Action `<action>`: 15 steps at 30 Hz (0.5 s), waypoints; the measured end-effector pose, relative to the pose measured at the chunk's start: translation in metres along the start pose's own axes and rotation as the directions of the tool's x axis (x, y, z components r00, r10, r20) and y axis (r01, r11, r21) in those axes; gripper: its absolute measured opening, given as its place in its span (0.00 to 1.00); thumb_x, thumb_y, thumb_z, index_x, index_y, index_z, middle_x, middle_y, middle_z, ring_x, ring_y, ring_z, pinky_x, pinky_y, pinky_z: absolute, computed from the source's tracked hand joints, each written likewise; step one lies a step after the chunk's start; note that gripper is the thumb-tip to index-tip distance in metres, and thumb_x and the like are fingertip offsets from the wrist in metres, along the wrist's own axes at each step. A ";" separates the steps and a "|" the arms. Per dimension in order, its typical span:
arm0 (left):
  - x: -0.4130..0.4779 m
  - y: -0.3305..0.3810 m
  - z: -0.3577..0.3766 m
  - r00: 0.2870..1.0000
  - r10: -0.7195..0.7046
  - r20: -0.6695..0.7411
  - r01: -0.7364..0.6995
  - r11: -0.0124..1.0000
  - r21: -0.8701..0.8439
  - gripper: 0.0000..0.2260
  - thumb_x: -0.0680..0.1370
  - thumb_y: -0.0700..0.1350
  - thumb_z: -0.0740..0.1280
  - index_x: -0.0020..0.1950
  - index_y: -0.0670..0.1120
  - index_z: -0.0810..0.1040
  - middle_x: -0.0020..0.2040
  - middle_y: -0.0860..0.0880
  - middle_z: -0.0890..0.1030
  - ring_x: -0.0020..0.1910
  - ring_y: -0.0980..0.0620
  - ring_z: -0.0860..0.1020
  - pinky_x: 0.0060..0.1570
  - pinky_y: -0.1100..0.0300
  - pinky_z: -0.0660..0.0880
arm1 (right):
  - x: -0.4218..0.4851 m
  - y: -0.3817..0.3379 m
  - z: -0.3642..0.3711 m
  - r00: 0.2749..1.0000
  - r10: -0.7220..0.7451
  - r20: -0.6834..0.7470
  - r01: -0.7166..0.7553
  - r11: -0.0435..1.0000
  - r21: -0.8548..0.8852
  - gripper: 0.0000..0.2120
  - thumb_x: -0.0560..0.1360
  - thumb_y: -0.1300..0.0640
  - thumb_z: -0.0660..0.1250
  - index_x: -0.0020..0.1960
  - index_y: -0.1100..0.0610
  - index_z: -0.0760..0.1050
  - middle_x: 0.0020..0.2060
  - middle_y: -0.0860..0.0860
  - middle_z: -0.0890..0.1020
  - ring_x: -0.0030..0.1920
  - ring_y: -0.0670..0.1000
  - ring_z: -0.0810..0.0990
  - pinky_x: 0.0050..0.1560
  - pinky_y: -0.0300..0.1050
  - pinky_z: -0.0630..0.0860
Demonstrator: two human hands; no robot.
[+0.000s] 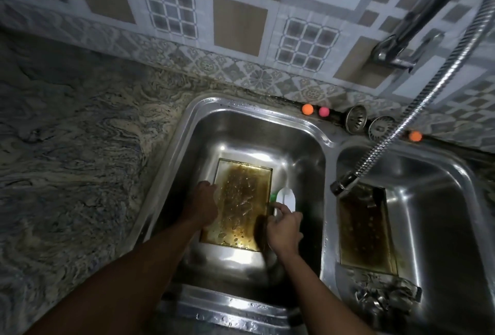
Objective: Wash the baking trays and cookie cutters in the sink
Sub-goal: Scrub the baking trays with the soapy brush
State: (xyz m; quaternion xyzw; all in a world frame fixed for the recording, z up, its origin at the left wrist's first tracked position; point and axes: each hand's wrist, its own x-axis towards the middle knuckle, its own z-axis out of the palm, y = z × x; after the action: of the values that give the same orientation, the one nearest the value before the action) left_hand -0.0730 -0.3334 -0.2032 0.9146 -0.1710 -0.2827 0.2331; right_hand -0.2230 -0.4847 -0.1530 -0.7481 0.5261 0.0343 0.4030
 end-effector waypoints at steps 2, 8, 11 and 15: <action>-0.005 0.006 -0.005 0.999 0.018 -0.036 -0.019 1.000 -0.012 0.16 0.71 0.41 0.71 0.58 0.44 0.80 0.57 0.46 0.77 0.58 0.45 0.76 0.54 0.58 0.73 | -0.004 -0.007 -0.005 0.999 -0.048 -0.025 0.049 0.998 0.037 0.16 0.79 0.59 0.61 0.63 0.46 0.76 0.57 0.53 0.68 0.55 0.59 0.75 0.55 0.47 0.65; -0.038 0.058 -0.018 0.991 0.074 -0.115 -0.078 0.996 -0.031 0.24 0.74 0.49 0.73 0.69 0.52 0.74 0.67 0.52 0.73 0.62 0.50 0.76 0.59 0.55 0.75 | -0.011 -0.031 -0.049 0.943 -0.270 -0.195 0.305 0.935 0.182 0.14 0.80 0.61 0.59 0.62 0.51 0.77 0.52 0.53 0.71 0.42 0.43 0.74 0.43 0.26 0.68; -0.047 0.095 -0.020 0.971 0.209 -0.113 -0.211 0.977 -0.011 0.24 0.74 0.53 0.70 0.70 0.52 0.72 0.69 0.50 0.73 0.65 0.49 0.74 0.62 0.52 0.74 | -0.013 -0.035 -0.085 0.903 -0.300 -0.308 0.384 0.885 0.263 0.14 0.80 0.61 0.59 0.60 0.52 0.78 0.54 0.54 0.73 0.49 0.48 0.75 0.50 0.34 0.68; -0.063 0.163 -0.013 0.931 0.341 -0.130 -0.345 0.938 -0.013 0.22 0.75 0.50 0.69 0.68 0.49 0.74 0.65 0.48 0.75 0.62 0.47 0.76 0.59 0.54 0.74 | -0.010 -0.024 -0.146 0.869 -0.257 -0.422 0.406 0.858 0.313 0.15 0.79 0.64 0.58 0.59 0.54 0.80 0.53 0.54 0.70 0.50 0.51 0.73 0.54 0.35 0.67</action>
State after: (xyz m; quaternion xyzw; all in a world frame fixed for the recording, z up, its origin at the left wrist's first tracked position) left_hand -0.1443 -0.4371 -0.0808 0.8825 -0.3078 -0.1824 0.3054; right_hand -0.2621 -0.5675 -0.0363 -0.7255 0.4483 -0.2826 0.4391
